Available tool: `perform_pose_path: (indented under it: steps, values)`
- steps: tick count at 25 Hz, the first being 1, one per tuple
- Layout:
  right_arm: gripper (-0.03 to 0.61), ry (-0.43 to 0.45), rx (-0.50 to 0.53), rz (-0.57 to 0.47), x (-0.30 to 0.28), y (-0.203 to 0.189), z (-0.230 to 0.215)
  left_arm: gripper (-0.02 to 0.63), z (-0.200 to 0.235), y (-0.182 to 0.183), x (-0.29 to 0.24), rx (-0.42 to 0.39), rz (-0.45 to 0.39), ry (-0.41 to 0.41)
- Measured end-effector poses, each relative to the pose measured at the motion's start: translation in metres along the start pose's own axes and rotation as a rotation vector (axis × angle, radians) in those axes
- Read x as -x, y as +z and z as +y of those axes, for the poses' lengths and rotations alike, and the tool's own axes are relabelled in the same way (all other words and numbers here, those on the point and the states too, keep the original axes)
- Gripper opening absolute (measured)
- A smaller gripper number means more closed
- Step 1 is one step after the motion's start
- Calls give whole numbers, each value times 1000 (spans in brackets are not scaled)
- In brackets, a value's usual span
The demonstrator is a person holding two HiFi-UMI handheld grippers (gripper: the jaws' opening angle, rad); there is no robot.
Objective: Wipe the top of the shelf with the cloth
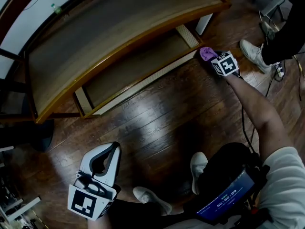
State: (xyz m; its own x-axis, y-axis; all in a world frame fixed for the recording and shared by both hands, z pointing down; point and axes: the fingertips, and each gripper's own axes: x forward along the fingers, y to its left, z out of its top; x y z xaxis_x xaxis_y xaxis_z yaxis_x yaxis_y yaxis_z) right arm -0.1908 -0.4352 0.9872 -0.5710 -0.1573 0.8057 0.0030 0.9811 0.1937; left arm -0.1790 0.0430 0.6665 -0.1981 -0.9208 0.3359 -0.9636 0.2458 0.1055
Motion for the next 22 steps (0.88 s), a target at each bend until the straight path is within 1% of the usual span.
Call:
perform_pose_path:
  steps: [4, 7, 9, 11, 13, 17, 19, 22]
  values:
    - [78, 26, -30, -11, 12, -3, 3, 21, 5, 4, 0, -37, 25, -9]
    - [78, 58, -100, -29, 37, -6, 14, 21, 6, 4, 8, -86, 102, -21]
    - [78, 85, -145, -29, 66, -9, 27, 21, 8, 13, 18, -97, 138, -14]
    - [78, 106, -191, -33, 101, -6, 38, 21, 10, 26, 31, -80, 153, -6]
    - [78, 119, -236, -49, 137, 4, 47, 21, 10, 41, 45, -45, 153, 6]
    - [78, 165, -296, -83, 211, 24, 72, 21, -1, 81, 74, 15, 153, 59]
    - [78, 195, -290, -106, 257, 41, 85, 21, -17, 112, 91, 42, 156, 87]
    - [78, 239, -245, -146, 343, 74, 94, 21, -46, 162, 122, 68, 196, 103]
